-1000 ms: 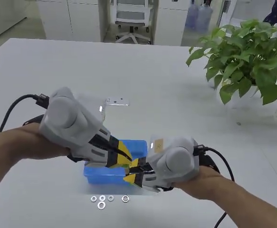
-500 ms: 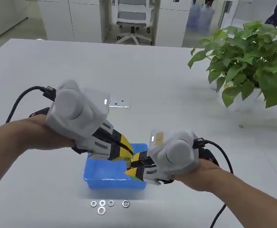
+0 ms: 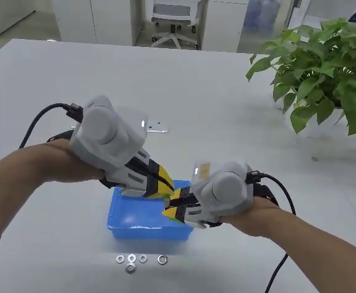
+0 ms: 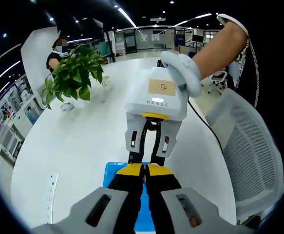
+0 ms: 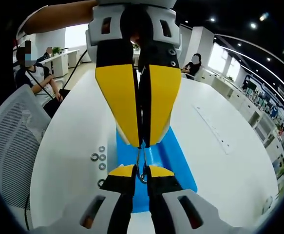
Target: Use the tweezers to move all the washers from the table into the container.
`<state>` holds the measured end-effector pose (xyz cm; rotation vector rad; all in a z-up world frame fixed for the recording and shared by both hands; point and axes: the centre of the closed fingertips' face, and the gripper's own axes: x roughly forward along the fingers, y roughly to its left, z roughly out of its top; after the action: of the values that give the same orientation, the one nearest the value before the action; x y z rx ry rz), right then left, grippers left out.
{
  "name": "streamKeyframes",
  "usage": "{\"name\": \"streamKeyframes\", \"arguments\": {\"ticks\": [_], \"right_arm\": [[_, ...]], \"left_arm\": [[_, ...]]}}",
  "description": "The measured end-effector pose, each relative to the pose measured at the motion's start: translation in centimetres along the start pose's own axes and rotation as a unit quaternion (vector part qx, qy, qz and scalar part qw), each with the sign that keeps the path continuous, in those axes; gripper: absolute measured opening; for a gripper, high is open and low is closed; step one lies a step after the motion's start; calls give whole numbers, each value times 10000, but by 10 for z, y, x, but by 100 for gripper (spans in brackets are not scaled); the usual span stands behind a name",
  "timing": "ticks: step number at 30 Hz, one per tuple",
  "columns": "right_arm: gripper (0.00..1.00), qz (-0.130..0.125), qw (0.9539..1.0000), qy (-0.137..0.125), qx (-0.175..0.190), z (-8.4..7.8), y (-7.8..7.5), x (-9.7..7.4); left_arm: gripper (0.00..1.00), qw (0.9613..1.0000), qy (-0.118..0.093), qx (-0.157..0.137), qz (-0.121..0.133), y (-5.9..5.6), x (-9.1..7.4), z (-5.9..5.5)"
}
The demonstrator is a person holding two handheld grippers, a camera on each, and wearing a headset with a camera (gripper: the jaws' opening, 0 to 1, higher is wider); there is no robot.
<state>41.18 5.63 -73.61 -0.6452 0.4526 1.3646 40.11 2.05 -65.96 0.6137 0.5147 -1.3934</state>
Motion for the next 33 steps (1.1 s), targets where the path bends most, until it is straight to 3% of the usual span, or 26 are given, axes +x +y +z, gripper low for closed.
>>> {"name": "streamKeyframes", "arguments": {"ticks": [19, 33], "right_arm": [[10, 171, 9997, 104, 110, -23, -14, 27], [11, 218, 9995, 186, 120, -33, -13, 29]], "left_arm": [[5, 9998, 40, -203, -82, 19, 20, -28], [5, 9996, 55, -223, -135, 19, 28, -32]]}}
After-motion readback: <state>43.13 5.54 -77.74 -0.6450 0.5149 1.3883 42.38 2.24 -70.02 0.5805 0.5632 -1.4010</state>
